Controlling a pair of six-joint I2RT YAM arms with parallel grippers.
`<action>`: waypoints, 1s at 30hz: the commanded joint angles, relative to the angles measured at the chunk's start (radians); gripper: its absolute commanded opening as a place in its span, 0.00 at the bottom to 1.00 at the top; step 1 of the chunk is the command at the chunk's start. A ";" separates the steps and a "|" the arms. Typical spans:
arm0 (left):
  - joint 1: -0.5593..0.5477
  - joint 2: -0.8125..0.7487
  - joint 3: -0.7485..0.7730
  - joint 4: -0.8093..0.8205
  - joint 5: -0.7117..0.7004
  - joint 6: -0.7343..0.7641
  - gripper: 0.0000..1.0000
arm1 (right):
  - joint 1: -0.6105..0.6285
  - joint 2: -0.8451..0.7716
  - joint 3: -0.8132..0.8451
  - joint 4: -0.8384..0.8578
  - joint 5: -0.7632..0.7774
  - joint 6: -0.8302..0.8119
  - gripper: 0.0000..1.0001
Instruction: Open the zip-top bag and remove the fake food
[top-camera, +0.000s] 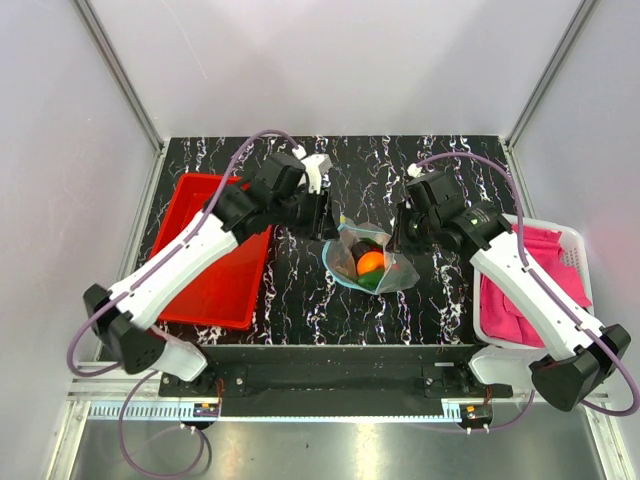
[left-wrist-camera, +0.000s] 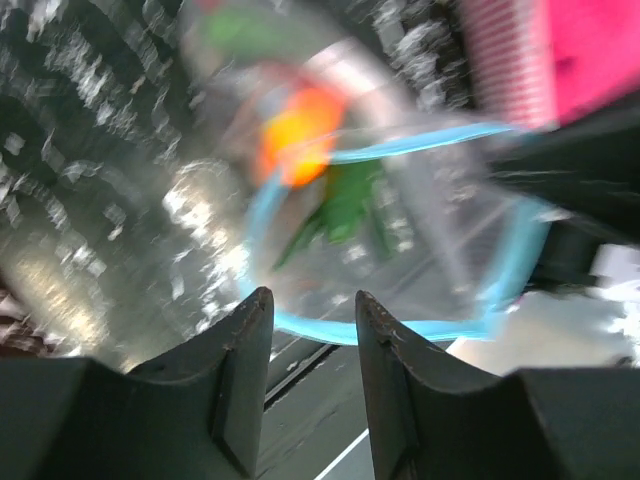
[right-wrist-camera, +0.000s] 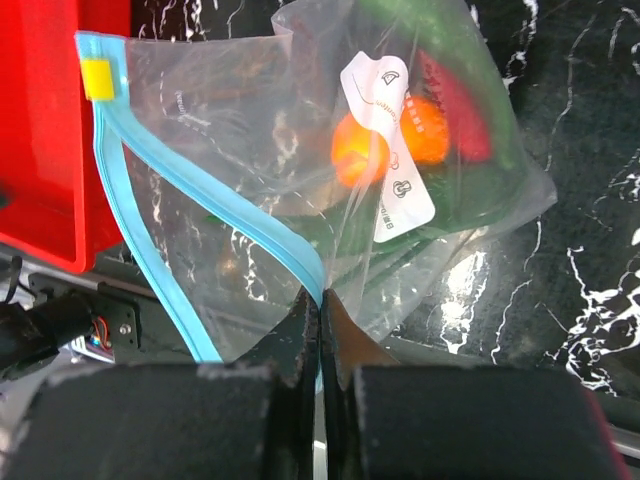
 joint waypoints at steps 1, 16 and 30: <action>-0.078 -0.012 0.029 0.145 -0.062 -0.059 0.38 | -0.006 0.004 0.017 0.027 -0.062 -0.028 0.00; -0.157 0.172 -0.078 0.287 -0.003 0.013 0.20 | -0.006 0.035 0.065 0.006 -0.068 0.020 0.00; -0.217 0.180 -0.310 0.518 -0.106 -0.007 0.33 | -0.015 0.021 0.047 0.032 -0.129 0.089 0.00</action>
